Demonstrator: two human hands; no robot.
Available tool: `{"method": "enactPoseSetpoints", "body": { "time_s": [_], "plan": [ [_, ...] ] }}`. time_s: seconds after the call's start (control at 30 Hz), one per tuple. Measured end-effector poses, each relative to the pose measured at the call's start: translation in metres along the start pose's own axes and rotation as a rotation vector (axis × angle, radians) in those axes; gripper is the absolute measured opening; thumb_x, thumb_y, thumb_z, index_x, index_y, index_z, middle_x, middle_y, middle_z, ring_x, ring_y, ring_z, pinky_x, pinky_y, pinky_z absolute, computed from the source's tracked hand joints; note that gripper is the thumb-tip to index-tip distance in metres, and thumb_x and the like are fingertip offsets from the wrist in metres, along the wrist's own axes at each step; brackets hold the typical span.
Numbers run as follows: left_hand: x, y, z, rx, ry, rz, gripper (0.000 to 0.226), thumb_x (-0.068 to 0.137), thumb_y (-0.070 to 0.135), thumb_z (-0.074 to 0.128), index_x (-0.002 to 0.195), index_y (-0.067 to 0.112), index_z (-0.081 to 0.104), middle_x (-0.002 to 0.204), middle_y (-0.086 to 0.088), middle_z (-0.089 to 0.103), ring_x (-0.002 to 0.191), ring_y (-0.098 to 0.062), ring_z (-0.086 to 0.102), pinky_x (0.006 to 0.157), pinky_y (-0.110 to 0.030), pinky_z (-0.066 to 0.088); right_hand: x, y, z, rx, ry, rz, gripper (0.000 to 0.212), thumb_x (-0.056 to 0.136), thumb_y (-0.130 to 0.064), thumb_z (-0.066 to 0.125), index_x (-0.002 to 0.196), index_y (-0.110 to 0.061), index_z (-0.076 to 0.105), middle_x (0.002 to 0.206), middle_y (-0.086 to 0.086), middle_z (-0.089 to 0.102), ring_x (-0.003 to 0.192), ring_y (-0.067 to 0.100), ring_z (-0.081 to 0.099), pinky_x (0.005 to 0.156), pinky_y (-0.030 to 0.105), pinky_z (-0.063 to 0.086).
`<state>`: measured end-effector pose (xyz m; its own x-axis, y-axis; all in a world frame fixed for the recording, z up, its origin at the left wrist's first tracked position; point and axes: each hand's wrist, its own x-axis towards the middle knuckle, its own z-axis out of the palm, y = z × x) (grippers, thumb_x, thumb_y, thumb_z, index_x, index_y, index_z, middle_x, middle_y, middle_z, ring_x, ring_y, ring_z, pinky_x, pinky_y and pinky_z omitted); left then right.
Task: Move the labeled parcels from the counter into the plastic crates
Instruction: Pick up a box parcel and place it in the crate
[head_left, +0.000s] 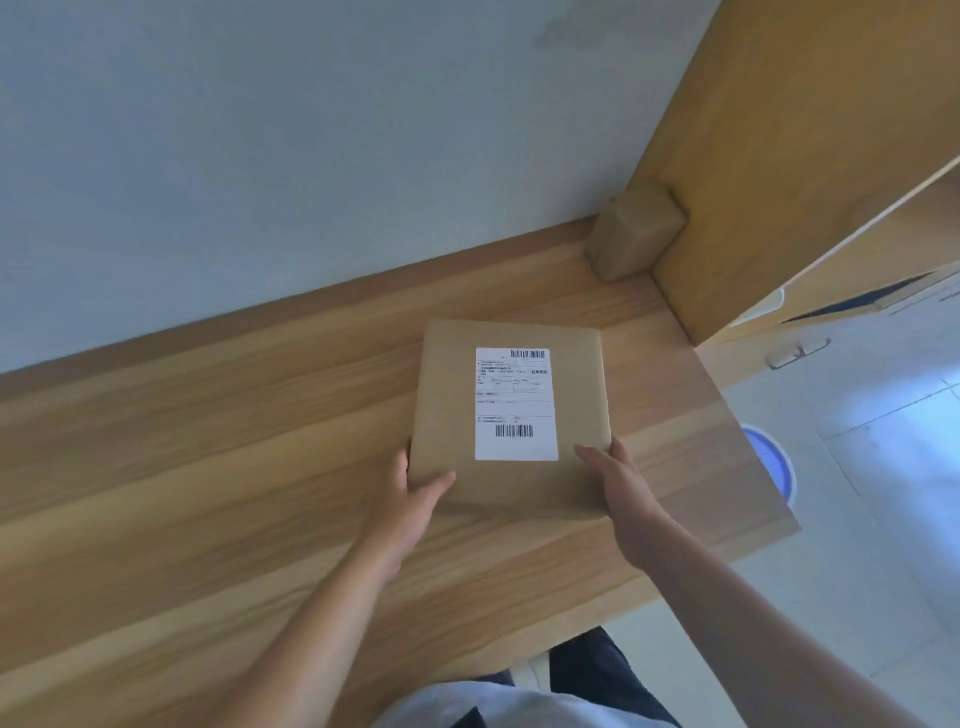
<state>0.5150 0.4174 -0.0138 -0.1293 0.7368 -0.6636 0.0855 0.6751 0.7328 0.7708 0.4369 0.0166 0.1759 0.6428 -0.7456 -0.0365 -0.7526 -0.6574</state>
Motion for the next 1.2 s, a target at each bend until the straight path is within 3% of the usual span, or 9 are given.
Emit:
{"method": "enactPoseSetpoints", "body": {
  "time_s": [0.1, 0.43, 0.57, 0.7, 0.83, 0.9, 0.97, 1.1, 1.2],
  "plan": [
    [-0.028, -0.022, 0.024, -0.064, 0.070, 0.014, 0.045, 0.094, 0.020, 0.074, 0.131, 0.038, 0.055, 0.117, 0.019, 0.071, 0.095, 0.015, 0.066, 0.080, -0.016, 0.047, 0.004, -0.001, -0.021, -0.087, -0.049, -0.031, 0.050, 0.094, -0.035, 0.069, 0.141, -0.037, 0.052, 0.130, -0.006, 0.067, 0.111, 0.010, 0.061, 0.081, 0.028, 0.046],
    [-0.060, -0.038, 0.070, -0.115, 0.241, -0.057, 0.057, 0.095, 0.018, 0.072, 0.142, 0.036, 0.045, 0.124, 0.020, 0.065, 0.114, -0.002, 0.062, 0.095, -0.029, 0.046, 0.040, 0.003, -0.054, -0.212, -0.283, -0.026, 0.063, 0.098, -0.031, 0.066, 0.155, -0.040, 0.040, 0.128, -0.019, 0.065, 0.111, 0.000, 0.061, 0.086, 0.026, 0.046],
    [-0.057, -0.041, 0.079, -0.119, 0.284, -0.043, 0.059, 0.094, 0.014, 0.073, 0.142, 0.034, 0.044, 0.123, 0.017, 0.066, 0.115, -0.007, 0.064, 0.092, -0.029, 0.048, 0.046, 0.005, -0.066, -0.204, -0.323, -0.001, 0.064, 0.100, -0.027, 0.063, 0.157, -0.040, 0.036, 0.132, -0.019, 0.062, 0.108, -0.003, 0.060, 0.077, 0.017, 0.046],
    [-0.056, -0.037, 0.083, -0.145, 0.321, -0.037, 0.065, 0.094, 0.016, 0.075, 0.147, 0.030, 0.040, 0.122, 0.016, 0.064, 0.107, -0.003, 0.064, 0.091, -0.032, 0.049, 0.050, -0.012, -0.073, -0.255, -0.257, -0.021, 0.062, 0.101, -0.033, 0.062, 0.158, -0.029, 0.039, 0.154, -0.002, 0.051, 0.120, 0.017, 0.053, 0.096, 0.032, 0.040],
    [-0.063, -0.015, 0.082, -0.152, 0.358, -0.024, 0.065, 0.093, 0.018, 0.076, 0.142, 0.043, 0.042, 0.124, 0.024, 0.063, 0.106, -0.003, 0.069, 0.088, -0.034, 0.057, 0.085, -0.083, -0.080, -0.615, -0.046, -0.351, 0.065, 0.095, -0.034, 0.068, 0.154, -0.022, 0.043, 0.154, 0.009, 0.047, 0.133, 0.030, 0.050, 0.104, 0.043, 0.046],
    [-0.062, 0.001, 0.083, -0.100, 0.452, -0.027, 0.081, 0.093, 0.018, 0.075, 0.159, 0.029, 0.030, 0.143, 0.004, 0.057, 0.125, -0.021, 0.062, 0.103, -0.043, 0.051, 0.113, -0.134, -0.076, -0.855, 0.048, -0.533, 0.072, 0.094, -0.030, 0.067, 0.157, -0.017, 0.036, 0.158, 0.014, 0.039, 0.142, 0.037, 0.040, 0.113, 0.054, 0.041],
    [-0.062, 0.020, 0.086, -0.036, 0.524, -0.011, 0.085, 0.093, 0.018, 0.072, 0.163, 0.022, 0.024, 0.156, -0.005, 0.045, 0.136, -0.025, 0.050, 0.105, -0.036, 0.041, 0.143, -0.186, -0.067, -1.121, 0.114, -0.669, 0.075, 0.092, -0.021, 0.065, 0.158, -0.014, 0.031, 0.159, 0.017, 0.036, 0.145, 0.039, 0.034, 0.118, 0.057, 0.033],
    [-0.066, 0.045, 0.108, -0.006, 0.537, 0.092, 0.080, 0.093, 0.020, 0.069, 0.160, 0.029, 0.026, 0.154, 0.006, 0.044, 0.128, -0.016, 0.050, 0.100, -0.034, 0.042, 0.189, -0.255, -0.052, -1.580, 0.196, -0.830, 0.053, 0.089, -0.023, 0.063, 0.139, -0.010, 0.051, 0.137, 0.021, 0.054, 0.130, 0.044, 0.050, 0.108, 0.053, 0.041],
    [-0.074, 0.041, 0.122, 0.038, 0.526, 0.086, 0.082, 0.093, 0.023, 0.069, 0.160, 0.035, 0.023, 0.159, 0.010, 0.036, 0.132, -0.022, 0.052, 0.099, -0.037, 0.045, 0.215, -0.275, -0.050, -1.863, 0.216, -0.830, 0.078, 0.086, -0.039, 0.064, 0.154, -0.022, 0.030, 0.151, 0.013, 0.044, 0.142, 0.037, 0.039, 0.114, 0.052, 0.030]
  ]
}}
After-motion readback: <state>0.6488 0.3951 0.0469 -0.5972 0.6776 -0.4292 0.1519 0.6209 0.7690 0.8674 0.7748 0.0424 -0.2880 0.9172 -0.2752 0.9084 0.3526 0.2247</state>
